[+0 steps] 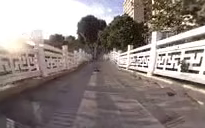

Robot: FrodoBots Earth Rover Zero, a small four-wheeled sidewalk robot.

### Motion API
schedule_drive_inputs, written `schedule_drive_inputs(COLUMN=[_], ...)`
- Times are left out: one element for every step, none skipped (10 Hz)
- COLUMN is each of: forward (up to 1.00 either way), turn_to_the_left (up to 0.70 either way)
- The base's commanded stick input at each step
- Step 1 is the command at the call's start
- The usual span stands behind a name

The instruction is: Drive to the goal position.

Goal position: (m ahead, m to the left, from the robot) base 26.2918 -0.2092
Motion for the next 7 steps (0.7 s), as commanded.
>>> schedule_drive_inputs(forward=[0.45, 0.45, 0.45, 0.45, 0.45, 0.45, 0.45], turn_to_the_left=[0.00, 0.00, 0.00, 0.00, 0.02, 0.03, 0.07])
